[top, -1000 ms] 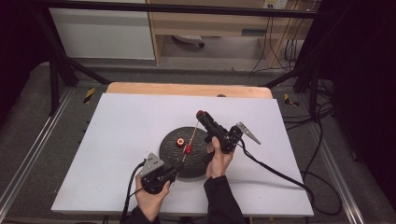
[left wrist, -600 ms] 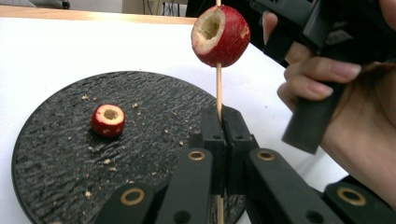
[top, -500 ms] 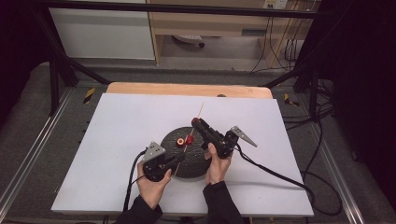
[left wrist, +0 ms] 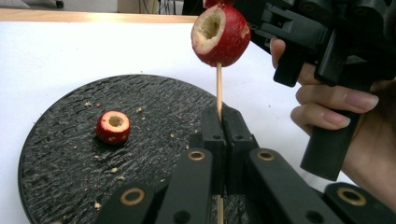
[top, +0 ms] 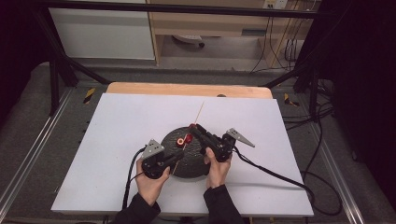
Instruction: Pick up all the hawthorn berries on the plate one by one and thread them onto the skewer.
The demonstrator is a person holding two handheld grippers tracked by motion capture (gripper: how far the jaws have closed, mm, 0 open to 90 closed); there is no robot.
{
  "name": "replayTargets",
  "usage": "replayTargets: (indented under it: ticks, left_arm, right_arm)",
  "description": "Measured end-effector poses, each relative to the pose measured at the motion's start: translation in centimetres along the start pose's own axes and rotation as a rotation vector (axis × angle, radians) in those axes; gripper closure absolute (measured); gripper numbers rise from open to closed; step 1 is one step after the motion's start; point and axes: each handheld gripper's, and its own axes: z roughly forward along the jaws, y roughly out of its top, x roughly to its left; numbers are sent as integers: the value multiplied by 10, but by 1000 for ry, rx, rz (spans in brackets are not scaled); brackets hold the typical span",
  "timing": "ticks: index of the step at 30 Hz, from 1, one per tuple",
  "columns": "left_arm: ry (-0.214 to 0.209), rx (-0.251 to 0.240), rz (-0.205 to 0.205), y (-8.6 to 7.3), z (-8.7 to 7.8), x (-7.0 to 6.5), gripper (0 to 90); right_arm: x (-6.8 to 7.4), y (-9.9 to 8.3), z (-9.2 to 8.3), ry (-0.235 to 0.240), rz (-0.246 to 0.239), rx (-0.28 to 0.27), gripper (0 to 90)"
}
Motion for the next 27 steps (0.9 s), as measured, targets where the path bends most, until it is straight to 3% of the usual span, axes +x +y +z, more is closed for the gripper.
replayTargets:
  ticks: [6, 10, 12, 13, 19, 25, 27]
  left_arm:
    - [0, 24, 29, -7, -8, 8, 889]
    - [9, 57, 53, -13, -18, 18, 889]
    - [9, 68, 56, -15, -23, 24, 889]
    - [11, 78, 57, -17, -26, 27, 889]
    - [28, 135, 89, -26, -42, 42, 889]
    - [54, 187, 111, -35, -63, 58, 888]
    - [46, 205, 109, -38, -68, 63, 888]
  right_arm:
    - [3, 10, -5, -19, -70, 41, 454]
    - [2, 19, -11, -53, -129, 105, 321]
    - [-2, 24, -15, -87, -182, 179, 223]
    - [-2, 24, -15, -87, -182, 179, 223]
    - [-9, 26, -19, -148, -285, 372, 91]
    - [-15, 25, -20, -189, -350, 550, 52]
    - [-15, 25, -19, -192, -357, 571, 50]
